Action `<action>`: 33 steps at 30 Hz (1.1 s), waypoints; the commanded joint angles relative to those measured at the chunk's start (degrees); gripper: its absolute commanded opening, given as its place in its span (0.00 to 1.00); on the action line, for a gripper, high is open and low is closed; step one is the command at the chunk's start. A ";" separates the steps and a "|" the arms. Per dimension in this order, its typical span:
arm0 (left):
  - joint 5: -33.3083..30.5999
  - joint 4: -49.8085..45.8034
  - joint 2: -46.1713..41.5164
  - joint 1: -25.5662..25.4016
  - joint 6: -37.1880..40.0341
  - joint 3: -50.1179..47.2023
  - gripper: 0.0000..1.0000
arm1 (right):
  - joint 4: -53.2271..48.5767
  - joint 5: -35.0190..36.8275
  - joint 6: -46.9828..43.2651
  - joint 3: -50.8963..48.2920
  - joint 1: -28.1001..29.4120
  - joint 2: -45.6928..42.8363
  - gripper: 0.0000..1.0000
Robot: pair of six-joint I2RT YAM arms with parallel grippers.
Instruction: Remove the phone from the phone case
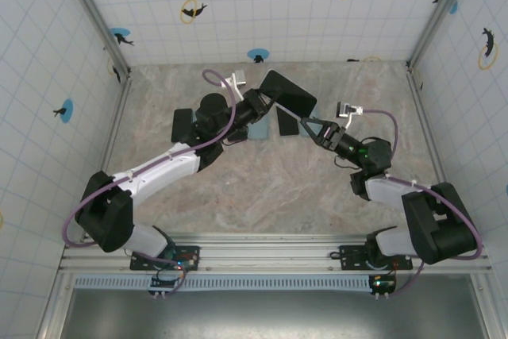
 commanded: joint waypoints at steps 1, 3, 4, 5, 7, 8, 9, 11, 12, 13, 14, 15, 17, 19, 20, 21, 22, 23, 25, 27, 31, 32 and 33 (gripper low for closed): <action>-1.33 3.18 -1.74 0.28 1.60 1.51 0.00 | 2.58 -0.84 0.08 -0.44 0.43 0.56 0.23; -1.71 3.43 -2.03 0.28 1.60 0.98 0.00 | 3.08 -0.99 0.27 -0.54 0.45 0.83 0.22; -1.69 3.44 -2.03 0.28 1.35 1.00 0.00 | 2.99 -1.07 0.10 -0.67 0.42 0.85 0.21; -1.55 3.61 -1.98 0.28 1.04 1.00 0.00 | 2.76 -1.01 -0.11 -0.68 0.42 0.84 0.19; -0.49 4.87 -1.64 0.28 -0.15 1.16 0.00 | 2.20 -1.06 -0.60 -0.62 0.16 1.05 0.19; 0.23 5.12 -1.38 0.28 -0.58 1.39 0.00 | 2.27 -1.06 -0.52 -0.49 0.00 1.30 0.18; 0.59 5.03 -1.25 0.19 -0.66 1.57 0.00 | 2.53 -1.16 -0.32 -0.28 -0.07 1.49 0.17; 1.48 5.49 -1.32 0.19 -1.77 1.33 0.00 | 2.30 -1.34 -0.73 0.37 -0.04 1.89 0.14; 1.80 6.21 -1.37 0.19 -2.63 0.94 0.00 | 1.47 -1.49 -1.54 0.60 -0.04 1.89 0.13; 2.41 7.37 -1.33 0.19 -4.04 0.55 0.00 | -0.15 -1.59 -2.65 0.82 -0.15 1.85 0.12; 3.27 8.59 -1.20 0.17 -5.62 0.33 0.00 | -1.74 -1.63 -4.15 0.94 -0.19 1.80 0.11; 4.10 9.87 -0.94 -0.06 -7.04 0.34 0.00 | -2.95 -1.86 -5.48 1.03 -0.21 1.89 0.10; 5.04 11.73 -0.64 -0.72 -9.52 0.34 0.00 | -4.93 -2.19 -8.38 0.97 -0.41 2.15 0.09; 6.03 14.64 -0.47 -1.08 -12.39 -0.01 0.00 | -7.56 -2.38 -12.13 0.96 -0.63 2.25 0.08; 6.28 16.05 -0.41 -1.36 -13.93 -0.19 0.00 | -9.05 -2.16 -14.23 0.73 -0.93 2.24 0.08; 6.53 16.69 -0.31 -1.64 -14.81 -0.04 0.00 | -9.98 -2.20 -16.03 0.72 -0.98 2.31 0.08; 6.79 17.12 -0.29 -1.99 -15.55 0.17 0.00 | -11.24 -2.13 -17.93 0.74 -1.21 2.33 0.08; 7.11 17.72 -0.19 -2.35 -16.46 0.36 0.00 | -11.68 -1.91 -19.32 0.77 -1.34 2.46 0.07; 7.94 20.17 0.59 -2.70 -19.07 0.51 0.00 | -12.23 -2.20 -21.66 1.27 -1.77 2.85 0.06; 8.62 22.40 1.45 -3.17 -21.36 0.63 0.00 | -14.61 -2.13 -24.40 2.19 -2.17 3.03 0.06; 8.86 22.82 1.53 -4.16 -22.25 0.73 0.00 | -15.93 -2.61 -25.77 3.11 -3.79 4.46 0.05; 8.84 23.12 1.40 -4.16 -22.38 0.63 0.00 | -15.97 -2.66 -26.05 3.17 -4.04 4.85 0.05; 8.76 23.13 1.31 -4.25 -22.48 0.61 0.00 | -16.29 -2.71 -26.23 3.26 -4.36 5.16 0.04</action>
